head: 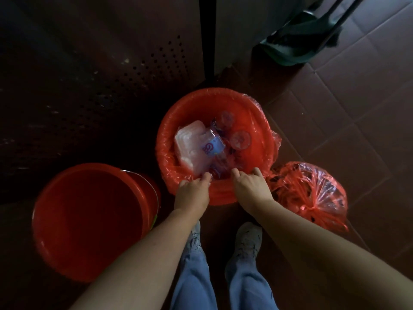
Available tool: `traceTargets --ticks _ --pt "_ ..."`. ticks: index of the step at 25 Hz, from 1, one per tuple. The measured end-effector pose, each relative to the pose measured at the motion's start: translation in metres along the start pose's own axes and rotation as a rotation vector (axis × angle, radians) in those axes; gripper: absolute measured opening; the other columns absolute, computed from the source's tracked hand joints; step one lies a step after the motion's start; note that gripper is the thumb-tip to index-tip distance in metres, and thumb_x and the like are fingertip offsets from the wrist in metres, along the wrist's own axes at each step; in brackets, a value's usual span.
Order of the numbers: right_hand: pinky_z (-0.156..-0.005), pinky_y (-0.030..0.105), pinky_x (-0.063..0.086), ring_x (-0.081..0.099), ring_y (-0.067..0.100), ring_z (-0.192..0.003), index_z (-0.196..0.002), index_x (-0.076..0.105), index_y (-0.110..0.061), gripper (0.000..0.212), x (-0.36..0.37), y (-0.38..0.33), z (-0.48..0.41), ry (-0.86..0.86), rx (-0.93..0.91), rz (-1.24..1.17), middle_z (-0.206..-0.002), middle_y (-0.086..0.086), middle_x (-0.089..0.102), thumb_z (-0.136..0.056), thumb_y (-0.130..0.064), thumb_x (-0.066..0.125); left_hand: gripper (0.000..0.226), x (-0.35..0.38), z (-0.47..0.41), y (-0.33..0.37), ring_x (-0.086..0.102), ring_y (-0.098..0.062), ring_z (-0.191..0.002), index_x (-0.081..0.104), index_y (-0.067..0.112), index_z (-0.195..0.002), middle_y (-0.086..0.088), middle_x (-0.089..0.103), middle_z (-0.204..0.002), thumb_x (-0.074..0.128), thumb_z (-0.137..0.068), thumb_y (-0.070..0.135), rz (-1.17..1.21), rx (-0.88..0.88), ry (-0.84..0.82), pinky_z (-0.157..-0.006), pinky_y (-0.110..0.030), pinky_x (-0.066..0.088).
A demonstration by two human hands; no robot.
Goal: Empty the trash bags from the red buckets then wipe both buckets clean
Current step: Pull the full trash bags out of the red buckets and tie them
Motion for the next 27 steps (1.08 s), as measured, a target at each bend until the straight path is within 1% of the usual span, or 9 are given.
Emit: traceTargets --ticks 2,5,8,11,13,15,18,22,27 --pt "-0.094 0.040 0.034 0.069 0.029 -0.078 -0.110 0.046 -0.012 0.021 -0.005 0.008 -0.012 0.026 0.089 -0.061 -0.088 0.002 0.070 -0.096 -0.009 0.031 0.012 -0.001 -0.003 0.005 0.068 -0.025 -0.091 0.053 0.022 -0.109 0.001 0.071 -0.094 0.046 -0.101 0.028 0.005 0.011 0.026 -0.080 -0.038 0.041" --pt "-0.091 0.041 0.037 0.068 0.030 -0.082 -0.114 0.046 -0.013 0.021 -0.013 0.022 -0.018 0.053 0.197 -0.132 -0.091 0.003 0.067 -0.097 -0.010 0.033 0.041 0.000 0.005 0.011 0.063 -0.024 -0.095 0.057 0.020 -0.125 0.001 0.067 -0.103 0.058 -0.091 0.043 -0.112 0.118 0.077 -0.089 -0.042 0.047" --pt "-0.092 0.044 0.037 0.059 0.030 -0.100 -0.124 0.051 -0.015 0.027 -0.020 0.023 -0.007 0.115 0.206 -0.101 -0.106 0.003 0.062 -0.099 -0.017 0.040 0.034 -0.009 0.003 0.002 0.062 -0.026 -0.100 0.061 0.024 -0.122 0.002 0.064 -0.102 0.052 -0.089 0.017 -0.221 0.101 0.070 -0.100 -0.045 0.040" --pt "-0.081 0.043 0.046 0.061 0.031 -0.093 -0.105 0.062 -0.017 0.027 -0.026 0.019 0.012 0.232 0.267 -0.169 -0.098 0.004 0.063 -0.102 -0.037 0.044 0.023 -0.030 -0.012 -0.004 0.062 -0.026 -0.098 0.070 0.023 -0.103 0.001 0.064 -0.097 0.053 -0.090 0.013 -0.246 0.030 0.112 -0.099 -0.044 0.039" --pt "-0.074 0.042 0.053 0.066 0.034 -0.084 -0.088 0.061 -0.018 0.048 -0.022 0.022 0.018 0.070 0.488 -0.344 -0.089 0.007 0.066 -0.103 -0.054 0.034 0.021 -0.043 -0.021 0.002 0.060 -0.027 -0.096 0.071 0.021 -0.100 0.000 0.064 -0.094 0.056 -0.088 0.012 -0.264 0.079 0.165 -0.097 -0.044 0.040" --pt "-0.077 0.043 0.055 0.066 0.034 -0.085 -0.085 0.061 -0.018 0.058 -0.016 0.028 0.019 -0.102 0.733 -0.532 -0.089 0.007 0.066 -0.102 -0.062 0.028 0.020 -0.051 -0.026 0.011 0.059 -0.027 -0.096 0.071 0.020 -0.100 0.000 0.063 -0.093 0.056 -0.089 0.012 -0.258 0.160 0.187 -0.099 -0.046 0.040" --pt "-0.084 0.045 0.054 0.064 0.033 -0.099 -0.107 0.063 -0.014 0.046 -0.020 0.041 0.016 0.048 1.026 -0.805 -0.106 0.010 0.065 -0.102 -0.054 0.040 0.016 -0.053 -0.023 0.020 0.057 -0.025 -0.095 0.069 0.021 -0.105 0.001 0.062 -0.095 0.056 -0.095 0.020 -0.276 0.250 0.210 -0.100 -0.045 0.039" --pt "-0.102 0.050 0.046 0.052 0.034 -0.123 -0.141 0.045 -0.016 0.056 -0.037 0.071 -0.001 0.207 1.055 -0.704 -0.135 0.012 0.052 -0.098 -0.049 0.057 0.028 -0.050 -0.024 0.014 0.059 -0.026 -0.100 0.066 0.020 -0.119 0.000 0.064 -0.105 0.063 -0.093 0.030 -0.253 0.314 0.267 -0.101 -0.048 0.041" --pt "-0.095 0.043 0.051 0.062 0.031 -0.111 -0.119 0.067 -0.012 0.027 -0.040 0.094 -0.027 0.267 1.001 -0.800 -0.119 0.011 0.066 -0.099 -0.025 0.054 0.035 -0.053 -0.035 -0.003 0.058 -0.025 -0.107 0.065 0.020 -0.121 0.001 0.065 -0.111 0.068 -0.089 0.033 -0.269 0.278 0.248 -0.104 -0.049 0.040"
Point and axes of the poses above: each hand's wrist, its own z-axis away from the middle knuckle, its own x-axis out of the palm, y = z × x, the point moved 3 cm from there along -z, towards the middle knuckle
